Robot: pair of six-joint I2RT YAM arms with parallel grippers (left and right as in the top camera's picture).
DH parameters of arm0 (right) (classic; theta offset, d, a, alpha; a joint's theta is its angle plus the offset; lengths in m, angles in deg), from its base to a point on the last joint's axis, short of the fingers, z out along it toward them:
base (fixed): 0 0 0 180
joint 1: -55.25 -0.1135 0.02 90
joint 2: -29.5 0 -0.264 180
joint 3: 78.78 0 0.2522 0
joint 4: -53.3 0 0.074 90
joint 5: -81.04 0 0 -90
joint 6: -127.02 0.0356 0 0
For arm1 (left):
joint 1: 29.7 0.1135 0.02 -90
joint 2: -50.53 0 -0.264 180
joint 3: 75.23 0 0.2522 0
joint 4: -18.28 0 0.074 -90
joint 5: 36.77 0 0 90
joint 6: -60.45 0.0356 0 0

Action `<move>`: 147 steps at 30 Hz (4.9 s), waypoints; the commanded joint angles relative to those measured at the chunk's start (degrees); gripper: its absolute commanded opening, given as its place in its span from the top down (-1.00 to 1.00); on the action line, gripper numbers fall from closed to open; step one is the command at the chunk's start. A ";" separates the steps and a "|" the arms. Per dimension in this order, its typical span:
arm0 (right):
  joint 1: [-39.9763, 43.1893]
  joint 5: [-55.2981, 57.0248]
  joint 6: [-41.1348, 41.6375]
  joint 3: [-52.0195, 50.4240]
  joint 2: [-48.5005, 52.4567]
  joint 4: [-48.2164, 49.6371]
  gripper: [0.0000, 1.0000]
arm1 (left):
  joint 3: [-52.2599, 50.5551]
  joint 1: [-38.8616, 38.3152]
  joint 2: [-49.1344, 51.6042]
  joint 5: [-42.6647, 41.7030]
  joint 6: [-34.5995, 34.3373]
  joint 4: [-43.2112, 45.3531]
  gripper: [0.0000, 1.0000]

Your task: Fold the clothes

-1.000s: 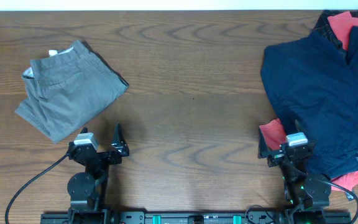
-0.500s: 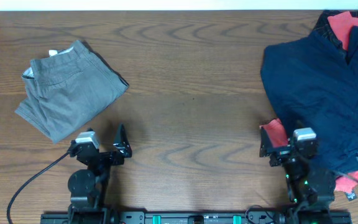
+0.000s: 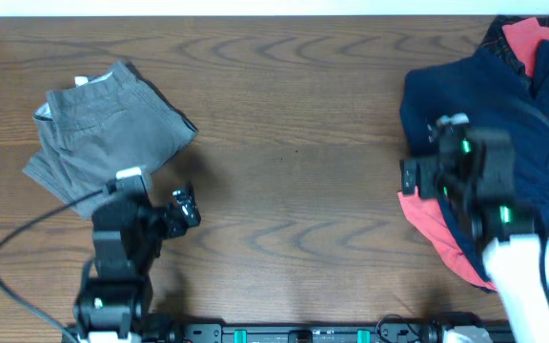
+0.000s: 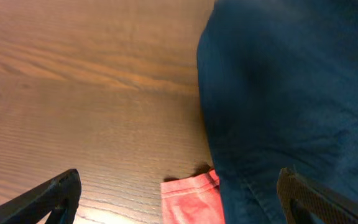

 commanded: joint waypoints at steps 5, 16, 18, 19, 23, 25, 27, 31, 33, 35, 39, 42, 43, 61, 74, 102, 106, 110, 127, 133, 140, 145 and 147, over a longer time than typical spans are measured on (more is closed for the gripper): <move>-0.37 6.05 -2.58 8.94 18.27 4.09 -0.99 | 10.27 -0.20 13.09 -0.70 -0.07 -6.75 -0.96; -0.04 11.98 -2.34 8.94 35.98 18.91 -0.64 | 10.23 -0.20 22.40 -0.70 -0.09 -6.73 -0.96; -0.04 12.90 -1.01 8.94 38.51 20.65 -0.63 | 10.23 -0.20 23.30 -0.70 -0.09 -6.75 -0.96; -0.04 13.18 -0.79 8.94 39.69 21.57 -0.62 | 10.23 -0.20 23.61 -0.70 -0.09 -6.75 -0.96; -0.02 14.12 -0.61 8.94 43.17 24.06 -0.42 | 10.23 -0.20 24.11 -0.70 -0.09 -6.73 -0.96; 0.07 14.12 -0.59 8.94 44.30 24.65 -0.20 | 10.23 -0.20 24.11 -0.70 -0.09 -6.71 -0.95; 0.50 14.71 0.63 8.94 45.05 25.11 0.09 | 10.23 -0.20 24.09 -0.70 -0.09 -6.71 -0.95; 2.36 18.60 7.43 8.94 45.13 25.07 0.98 | 10.23 -0.20 24.09 -0.70 -0.09 -6.71 -0.96; 3.54 18.29 9.62 8.94 44.89 25.00 0.98 | 10.23 -0.20 24.09 -0.70 -0.09 -6.71 -0.95; 4.59 18.12 10.54 9.01 44.06 24.79 0.98 | 10.23 -0.20 24.09 -0.70 -0.09 -6.71 -0.96; 6.03 17.92 10.47 10.82 38.84 22.88 0.98 | 10.23 -0.20 24.09 -0.70 -0.09 -6.45 -0.96; 6.80 17.88 10.27 14.12 32.48 20.41 0.98 | 10.25 -0.20 24.09 -0.70 -0.09 -6.01 -0.95; 7.02 17.88 10.27 15.50 30.32 19.39 0.98 | 10.25 -0.20 24.09 -0.72 -0.09 -5.86 -0.95; 2.16 -1.33 10.32 30.71 2.54 0.17 0.98 | 10.25 -0.20 24.06 -0.72 -0.09 -5.60 -0.96; 0.15 -2.80 13.68 30.73 0.72 23.54 0.98 | 10.25 -0.20 24.06 -0.72 -0.09 -5.64 -0.95; -25.22 -10.60 20.85 30.73 26.47 36.81 0.92 | 10.25 -0.20 24.09 -0.72 -0.09 -4.31 -0.96; -25.53 -8.79 17.38 30.73 27.23 34.62 0.29 | 10.25 -0.20 24.09 -0.83 -0.57 -2.69 -0.95; -22.49 -0.37 16.96 30.73 25.16 28.28 -0.99 | 10.25 -0.24 24.79 -5.01 -0.76 -0.76 -0.95; -0.68 9.94 17.00 30.73 18.12 -15.56 -0.98 | 10.25 -7.23 47.06 -21.97 -5.77 18.47 -0.96; 1.57 8.92 16.96 30.73 18.12 -20.90 -0.99 | 10.25 -14.10 55.52 -19.89 -6.78 34.03 -0.95; 1.57 8.94 16.94 30.73 17.00 -25.99 -0.99 | 10.25 -17.07 65.29 -15.23 -14.16 47.80 -0.95; 1.57 8.94 16.96 30.73 15.91 -26.86 -0.99 | 10.27 -17.62 70.14 -15.30 -19.21 55.78 -0.93; 1.60 8.94 16.96 30.73 15.61 -26.86 -0.99 | 10.27 -18.25 70.88 -15.26 -20.94 56.96 -0.67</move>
